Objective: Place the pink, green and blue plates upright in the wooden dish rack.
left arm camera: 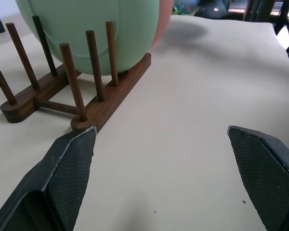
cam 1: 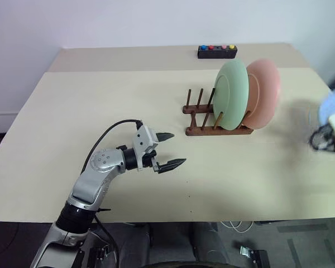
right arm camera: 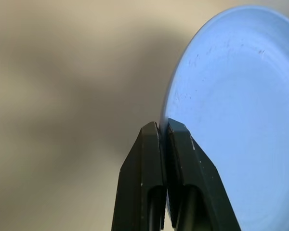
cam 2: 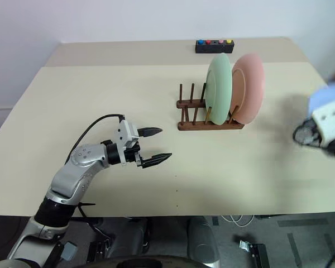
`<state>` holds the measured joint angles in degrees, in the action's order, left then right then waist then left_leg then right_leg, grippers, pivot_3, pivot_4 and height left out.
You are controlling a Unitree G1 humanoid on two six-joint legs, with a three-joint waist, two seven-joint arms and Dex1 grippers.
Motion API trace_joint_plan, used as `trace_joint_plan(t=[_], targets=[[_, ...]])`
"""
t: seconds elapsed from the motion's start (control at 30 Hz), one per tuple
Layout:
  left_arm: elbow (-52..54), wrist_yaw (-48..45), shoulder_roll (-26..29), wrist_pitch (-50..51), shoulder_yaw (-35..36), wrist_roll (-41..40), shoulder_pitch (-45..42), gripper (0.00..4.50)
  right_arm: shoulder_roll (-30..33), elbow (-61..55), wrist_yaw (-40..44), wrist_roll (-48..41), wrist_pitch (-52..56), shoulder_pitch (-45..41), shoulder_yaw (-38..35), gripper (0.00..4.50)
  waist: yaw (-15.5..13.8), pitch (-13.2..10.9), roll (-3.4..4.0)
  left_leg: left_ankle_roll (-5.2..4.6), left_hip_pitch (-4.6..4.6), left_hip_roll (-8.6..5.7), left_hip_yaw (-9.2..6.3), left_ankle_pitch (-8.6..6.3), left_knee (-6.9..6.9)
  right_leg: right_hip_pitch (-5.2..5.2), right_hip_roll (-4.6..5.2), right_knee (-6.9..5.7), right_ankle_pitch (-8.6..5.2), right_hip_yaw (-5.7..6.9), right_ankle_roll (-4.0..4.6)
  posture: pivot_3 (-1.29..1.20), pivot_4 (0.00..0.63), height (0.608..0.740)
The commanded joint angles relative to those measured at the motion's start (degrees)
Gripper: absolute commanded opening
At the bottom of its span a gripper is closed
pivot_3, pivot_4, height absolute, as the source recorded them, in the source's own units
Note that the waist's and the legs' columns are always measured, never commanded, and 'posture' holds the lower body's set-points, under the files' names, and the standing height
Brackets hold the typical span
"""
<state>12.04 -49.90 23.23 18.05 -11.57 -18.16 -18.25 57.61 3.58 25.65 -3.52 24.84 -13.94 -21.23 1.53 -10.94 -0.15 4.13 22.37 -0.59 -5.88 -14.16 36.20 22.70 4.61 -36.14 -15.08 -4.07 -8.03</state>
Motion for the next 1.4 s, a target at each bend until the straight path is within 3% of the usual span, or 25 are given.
trace_joint_plan(t=[0.03,0.2,0.37,0.43,0.63,0.83,1.07,1.4], targets=[[0.8,0.1,-0.3,-1.3,0.5,-0.2,-0.7,4.50,1.3,-3.5,-1.0,0.4,-7.6,-6.2,-1.1,0.04,-0.2,0.0,-0.07,0.00,0.01,0.00,-0.04,0.00,-0.02,0.00,-0.02,0.00,-0.01,0.02,-0.01,0.00,0.150,0.734],[0.6,0.8,-0.5,-1.7,0.9,0.2,-0.5,4.50,-4.0,-14.2,2.8,-7.8,-11.2,-20.5,3.3,0.04,-0.2,0.0,-0.04,0.00,0.10,-0.01,-0.04,0.00,-0.06,0.08,0.03,0.03,0.00,0.01,-0.03,0.00,0.150,0.734],[0.4,1.3,-0.4,-2.1,1.1,0.2,-0.4,4.50,-10.6,-22.0,6.2,-16.1,-9.3,-26.2,6.7,0.04,-0.7,0.0,-0.10,0.00,0.12,0.00,-0.20,0.00,-0.02,0.00,0.01,0.03,0.00,0.13,-0.02,0.00,0.150,0.734],[0.5,1.7,-0.3,-2.1,1.2,0.2,0.0,4.50,-14.9,-25.9,7.9,-24.7,-6.3,-28.2,7.8,0.04,-0.7,-0.1,-0.11,0.00,0.14,-0.02,-0.21,0.00,0.04,-0.03,0.03,0.05,0.00,0.13,-0.01,0.00,0.150,0.734],[0.9,2.2,0.0,-2.2,1.4,0.1,0.6,4.50,-19.9,-32.2,9.1,-45.6,5.5,-27.8,7.3,0.04,-0.7,0.0,-0.10,-0.01,0.13,-0.01,-0.31,0.00,-0.02,0.00,0.02,0.00,0.00,0.20,0.00,0.00,0.150,0.734],[1.2,2.4,1.4,-2.0,3.0,-0.2,1.2,4.50,-24.2,-31.0,3.0,-64.4,15.1,-24.6,6.6,0.04,-0.6,0.0,-0.11,-0.01,0.12,0.00,-0.31,0.00,0.00,0.00,0.00,-0.02,0.01,0.20,0.03,0.00,0.150,0.734],[1.3,2.6,1.8,-1.8,3.0,-0.3,1.3,4.50,-26.9,-26.2,-4.6,-73.0,19.0,-21.8,5.8,0.04,-0.6,0.0,-0.10,-0.01,0.14,0.00,-0.29,0.00,-0.01,0.02,0.00,-0.02,0.01,0.19,0.03,0.00,0.150,0.734],[1.0,2.4,1.7,-1.7,2.8,-0.2,0.7,4.50,-27.9,-20.4,-10.5,-73.0,23.2,-19.9,6.8,0.04,-0.5,0.0,-0.10,-0.01,0.14,0.00,-0.29,0.00,-0.03,0.05,-0.01,-0.01,0.00,0.19,0.03,0.00,0.150,0.734]])
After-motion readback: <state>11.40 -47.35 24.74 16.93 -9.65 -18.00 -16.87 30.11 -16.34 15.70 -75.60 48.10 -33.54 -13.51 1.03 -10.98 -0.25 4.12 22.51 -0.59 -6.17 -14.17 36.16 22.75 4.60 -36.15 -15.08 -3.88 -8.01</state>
